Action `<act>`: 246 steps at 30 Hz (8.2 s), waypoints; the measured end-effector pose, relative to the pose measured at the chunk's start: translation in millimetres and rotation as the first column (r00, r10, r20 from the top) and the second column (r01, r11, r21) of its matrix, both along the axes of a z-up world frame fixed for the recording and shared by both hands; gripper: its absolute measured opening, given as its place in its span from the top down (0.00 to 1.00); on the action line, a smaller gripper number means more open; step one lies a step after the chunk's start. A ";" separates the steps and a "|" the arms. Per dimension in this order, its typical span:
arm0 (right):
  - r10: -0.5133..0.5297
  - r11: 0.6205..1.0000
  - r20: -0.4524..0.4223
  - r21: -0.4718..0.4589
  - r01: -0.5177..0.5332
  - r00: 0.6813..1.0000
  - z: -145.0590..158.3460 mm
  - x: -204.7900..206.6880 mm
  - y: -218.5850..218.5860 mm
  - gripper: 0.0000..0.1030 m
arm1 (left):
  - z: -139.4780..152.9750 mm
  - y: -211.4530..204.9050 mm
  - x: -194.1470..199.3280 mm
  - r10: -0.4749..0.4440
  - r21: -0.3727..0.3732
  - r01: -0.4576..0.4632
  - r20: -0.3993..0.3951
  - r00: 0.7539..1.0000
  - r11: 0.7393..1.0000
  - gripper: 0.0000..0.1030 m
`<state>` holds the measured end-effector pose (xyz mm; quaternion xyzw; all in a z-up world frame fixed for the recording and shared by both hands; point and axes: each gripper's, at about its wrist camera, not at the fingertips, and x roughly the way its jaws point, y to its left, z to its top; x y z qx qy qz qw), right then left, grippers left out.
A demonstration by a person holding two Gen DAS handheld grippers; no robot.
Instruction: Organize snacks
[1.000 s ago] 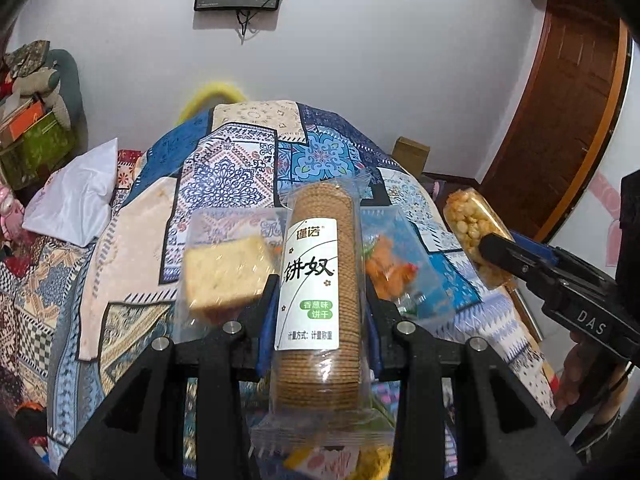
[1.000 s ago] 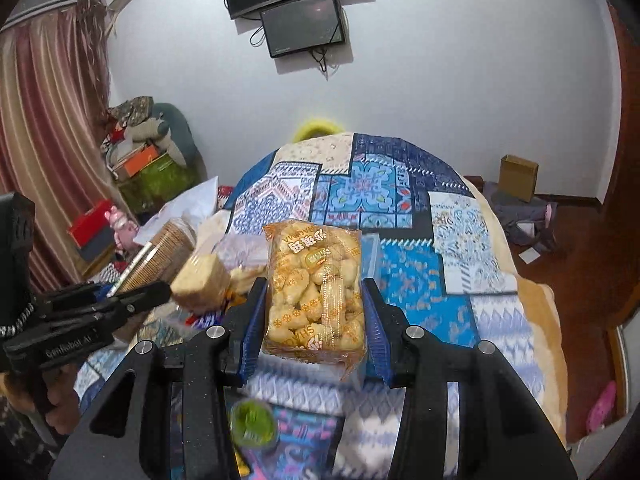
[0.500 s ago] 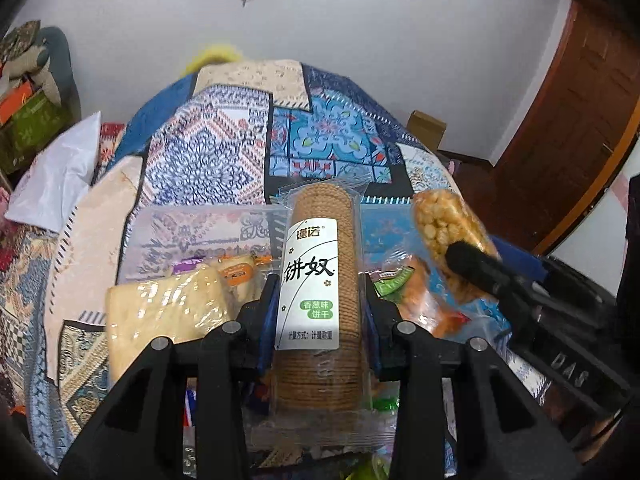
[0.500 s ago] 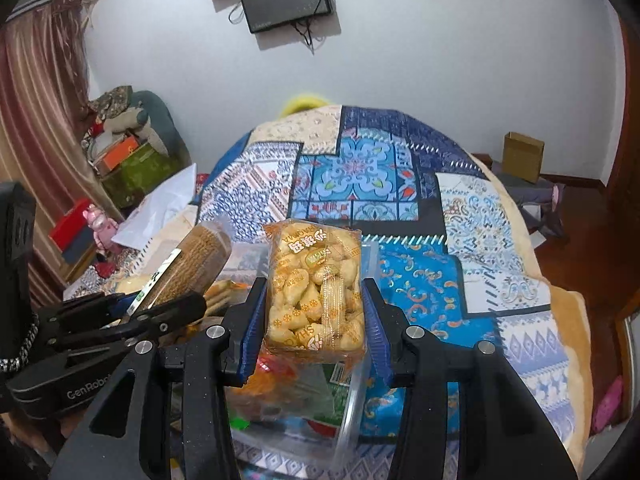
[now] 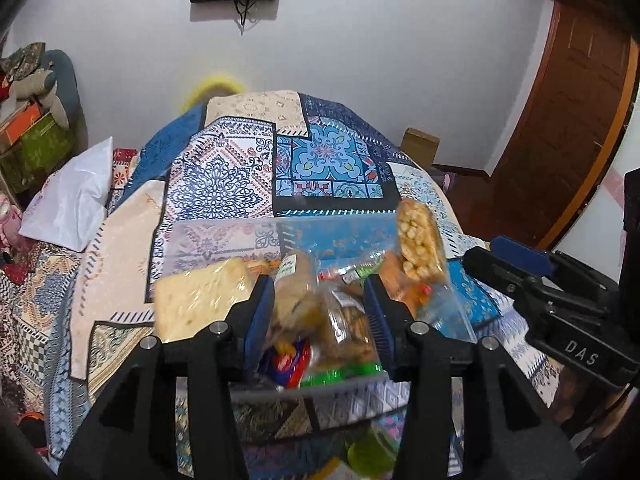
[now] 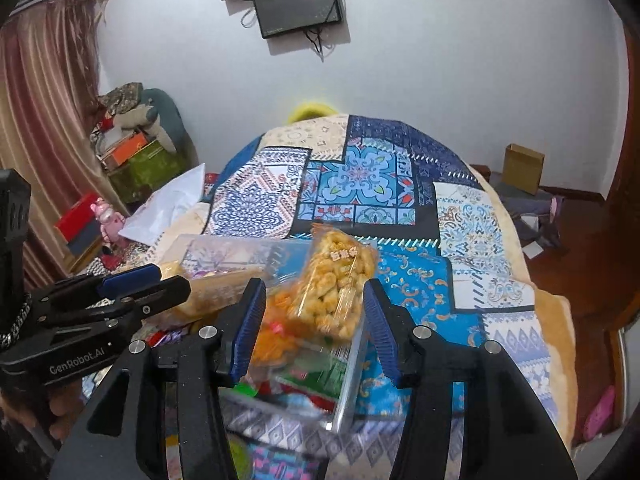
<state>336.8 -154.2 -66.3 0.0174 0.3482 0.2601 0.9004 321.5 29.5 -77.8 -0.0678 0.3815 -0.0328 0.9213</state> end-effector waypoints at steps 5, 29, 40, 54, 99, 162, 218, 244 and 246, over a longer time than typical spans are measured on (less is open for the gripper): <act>0.026 1.000 0.013 -0.010 -0.026 1.000 9.2 -29.0 -5.5 0.54 | 6.4 -0.6 -32.6 -0.002 0.026 0.001 0.013 1.000 1.000 0.42; 0.096 0.993 -0.156 -0.049 -0.105 0.983 -54.1 -106.2 -13.2 0.51 | -101.5 -26.5 -119.6 0.002 0.091 0.019 -0.217 0.976 0.996 0.24; 0.169 0.980 -0.200 -0.070 -0.186 0.965 -79.4 -106.4 27.2 0.51 | -103.3 29.5 -138.5 0.035 0.102 -0.012 -0.223 0.974 0.995 0.17; 0.207 0.964 -0.253 -0.110 -0.241 0.945 -105.1 -88.2 50.6 0.56 | -90.5 31.7 -138.4 0.025 0.012 -0.023 -0.221 0.975 1.000 0.17; 0.116 0.992 0.010 0.044 -0.116 0.993 -1.6 -73.9 6.9 0.64 | -0.2 16.6 -72.2 0.039 -0.013 -0.039 0.003 0.999 0.999 0.50; -0.009 0.996 0.291 0.085 -0.017 0.957 93.0 -166.5 -19.0 0.09 | 113.4 10.5 -209.9 0.063 0.059 -0.096 0.418 0.906 0.994 0.02; -0.039 0.995 0.267 0.096 0.014 0.963 77.9 -181.8 -28.2 0.03 | 100.2 0.0 -223.2 0.060 0.050 -0.087 0.394 0.917 0.995 0.02; -0.045 0.997 0.288 0.078 0.023 0.956 83.0 -183.8 -27.3 0.03 | 96.5 0.7 -223.8 0.055 0.037 -0.074 0.379 0.924 0.997 0.00; -0.045 0.997 0.289 0.078 0.023 0.956 83.5 -183.6 -27.0 0.03 | 95.2 1.5 -222.7 0.057 0.033 -0.074 0.373 0.926 0.997 0.00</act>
